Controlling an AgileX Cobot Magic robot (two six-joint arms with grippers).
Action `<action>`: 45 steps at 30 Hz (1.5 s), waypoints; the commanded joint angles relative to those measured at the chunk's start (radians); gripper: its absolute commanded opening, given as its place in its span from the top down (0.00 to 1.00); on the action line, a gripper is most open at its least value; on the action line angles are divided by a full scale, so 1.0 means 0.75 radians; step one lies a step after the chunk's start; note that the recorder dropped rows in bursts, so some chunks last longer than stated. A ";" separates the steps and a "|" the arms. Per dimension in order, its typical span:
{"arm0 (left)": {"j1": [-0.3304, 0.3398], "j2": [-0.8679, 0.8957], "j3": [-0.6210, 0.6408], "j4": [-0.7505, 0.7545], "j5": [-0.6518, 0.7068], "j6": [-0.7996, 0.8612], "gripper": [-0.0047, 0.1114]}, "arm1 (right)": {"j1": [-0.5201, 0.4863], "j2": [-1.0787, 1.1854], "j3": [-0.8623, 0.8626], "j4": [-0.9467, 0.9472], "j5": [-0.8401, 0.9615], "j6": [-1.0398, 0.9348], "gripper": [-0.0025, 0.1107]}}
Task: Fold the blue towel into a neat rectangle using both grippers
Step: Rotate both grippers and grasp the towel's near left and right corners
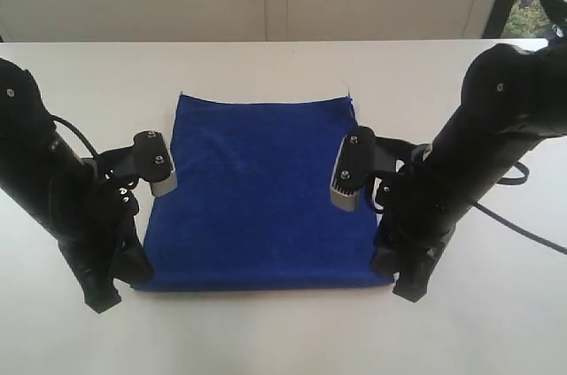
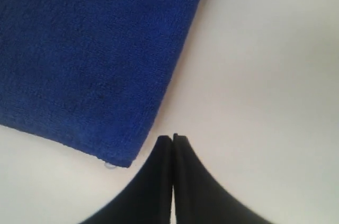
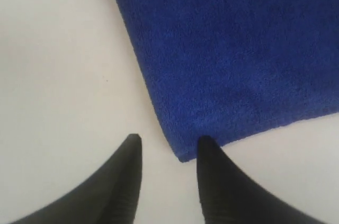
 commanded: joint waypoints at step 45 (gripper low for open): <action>0.001 0.230 0.009 0.024 -0.135 0.284 0.68 | 0.065 0.095 0.161 -0.039 -0.306 -0.338 0.69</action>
